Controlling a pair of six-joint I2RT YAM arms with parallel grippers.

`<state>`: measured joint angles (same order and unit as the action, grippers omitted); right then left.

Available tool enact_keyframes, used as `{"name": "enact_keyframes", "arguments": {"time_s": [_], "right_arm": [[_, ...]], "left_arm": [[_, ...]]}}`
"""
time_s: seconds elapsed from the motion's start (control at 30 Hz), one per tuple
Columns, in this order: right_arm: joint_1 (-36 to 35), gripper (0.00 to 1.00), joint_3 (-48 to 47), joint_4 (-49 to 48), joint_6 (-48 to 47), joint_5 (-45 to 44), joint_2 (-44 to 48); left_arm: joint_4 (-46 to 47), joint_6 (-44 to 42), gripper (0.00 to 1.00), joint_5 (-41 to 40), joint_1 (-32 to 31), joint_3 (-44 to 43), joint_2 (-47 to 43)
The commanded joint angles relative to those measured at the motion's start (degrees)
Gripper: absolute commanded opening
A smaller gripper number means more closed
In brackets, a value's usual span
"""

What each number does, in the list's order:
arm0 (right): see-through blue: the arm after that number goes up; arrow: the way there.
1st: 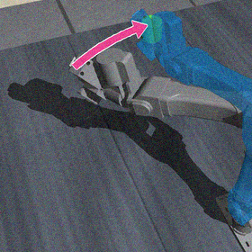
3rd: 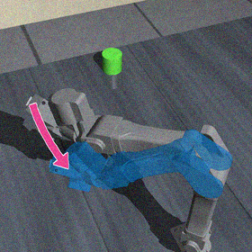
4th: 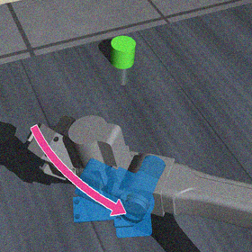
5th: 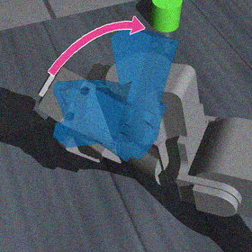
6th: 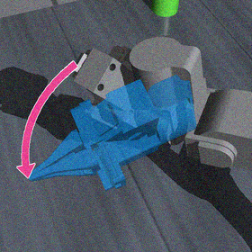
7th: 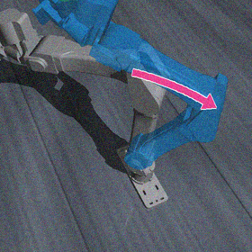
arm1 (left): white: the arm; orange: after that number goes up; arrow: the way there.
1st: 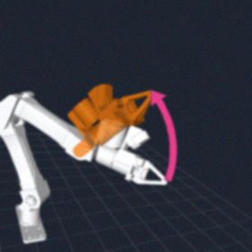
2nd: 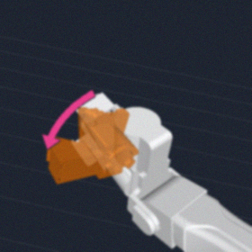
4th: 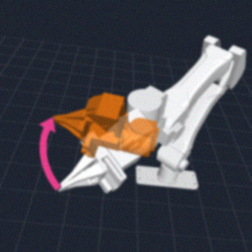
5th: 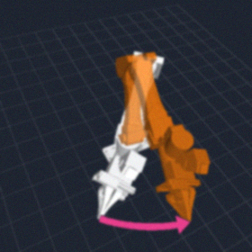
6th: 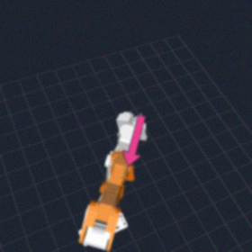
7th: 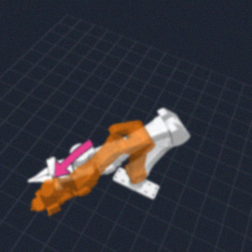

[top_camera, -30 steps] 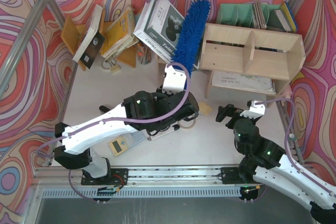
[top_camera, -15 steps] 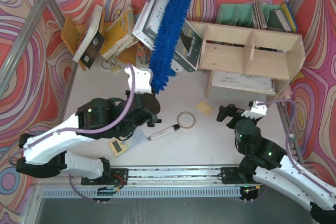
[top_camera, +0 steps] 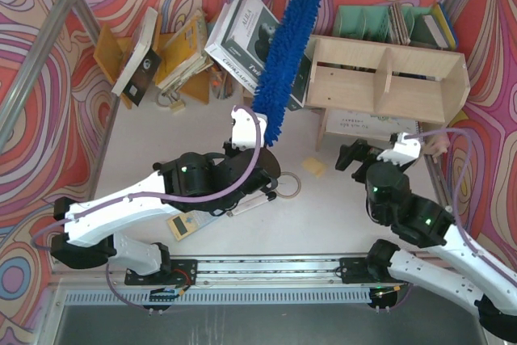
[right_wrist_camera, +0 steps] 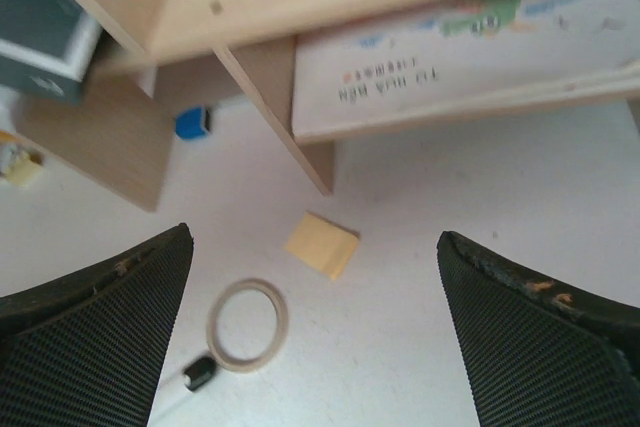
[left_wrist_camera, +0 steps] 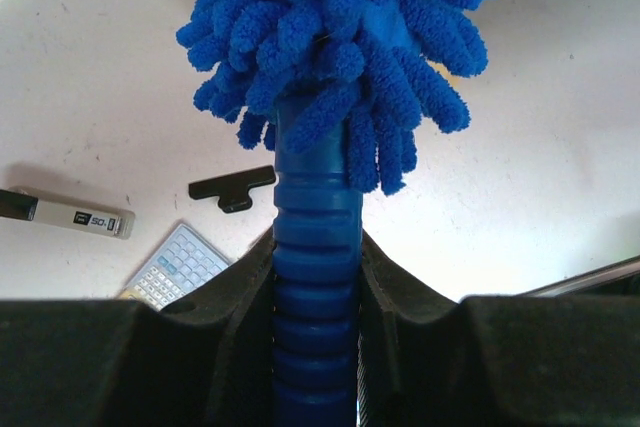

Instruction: Dust the bookshelf with a duster

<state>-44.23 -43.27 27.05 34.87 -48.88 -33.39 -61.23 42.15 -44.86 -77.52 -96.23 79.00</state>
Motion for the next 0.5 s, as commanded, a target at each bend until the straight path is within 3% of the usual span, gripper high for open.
{"name": "enact_keyframes", "arguments": {"time_s": [0.0,0.47], "right_arm": [[-0.04,0.96,-8.44,5.97,-6.1,-4.04,-2.4],[-0.03,0.98,-6.92,3.81,-15.84,-7.2,5.82]], "left_arm": [[3.06,-2.13,0.0,-1.94,0.6,0.99,-0.86],[3.85,-5.31,0.0,-4.32,0.54,0.57,-3.53]]}}
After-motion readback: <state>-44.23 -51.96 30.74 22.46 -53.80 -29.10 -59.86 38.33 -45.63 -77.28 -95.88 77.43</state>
